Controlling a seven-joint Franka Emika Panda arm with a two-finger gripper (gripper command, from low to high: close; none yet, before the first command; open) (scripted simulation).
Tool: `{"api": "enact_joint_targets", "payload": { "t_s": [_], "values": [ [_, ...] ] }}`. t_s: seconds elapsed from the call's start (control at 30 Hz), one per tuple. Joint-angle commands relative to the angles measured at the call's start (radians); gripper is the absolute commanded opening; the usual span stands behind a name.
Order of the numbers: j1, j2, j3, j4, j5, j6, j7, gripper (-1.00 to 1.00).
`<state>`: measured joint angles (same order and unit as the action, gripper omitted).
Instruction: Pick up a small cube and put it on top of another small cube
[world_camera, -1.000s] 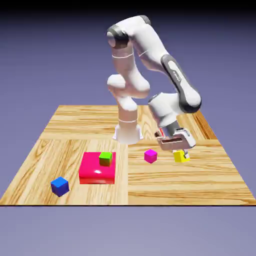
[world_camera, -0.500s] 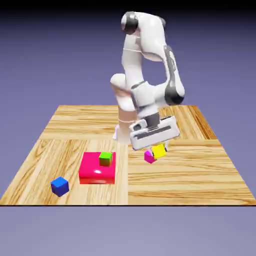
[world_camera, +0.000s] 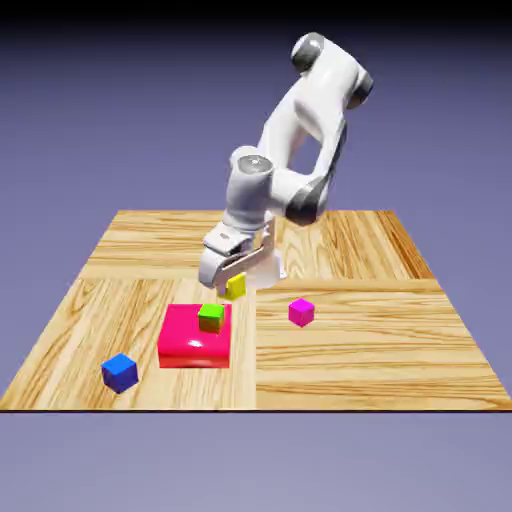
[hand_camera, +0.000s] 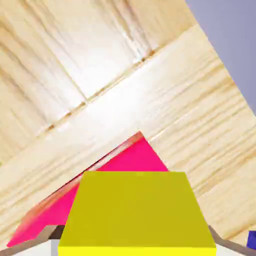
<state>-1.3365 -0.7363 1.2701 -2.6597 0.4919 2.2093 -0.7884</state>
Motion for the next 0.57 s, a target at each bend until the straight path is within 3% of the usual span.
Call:
{"api": "enact_joint_targets", "payload": {
  "t_s": [0.0,0.23,0.27,0.53],
  "values": [
    [0.0,0.0,0.0,0.0,0.0,0.001,0.0,-1.0],
    [-0.204,0.105,0.253,-0.055,0.049,0.23,0.001,-1.0],
    [-0.204,0.105,0.253,-0.055,0.049,0.23,0.001,1.0],
    [0.0,0.0,0.0,0.0,0.0,0.001,0.0,1.0]
  ]
}}
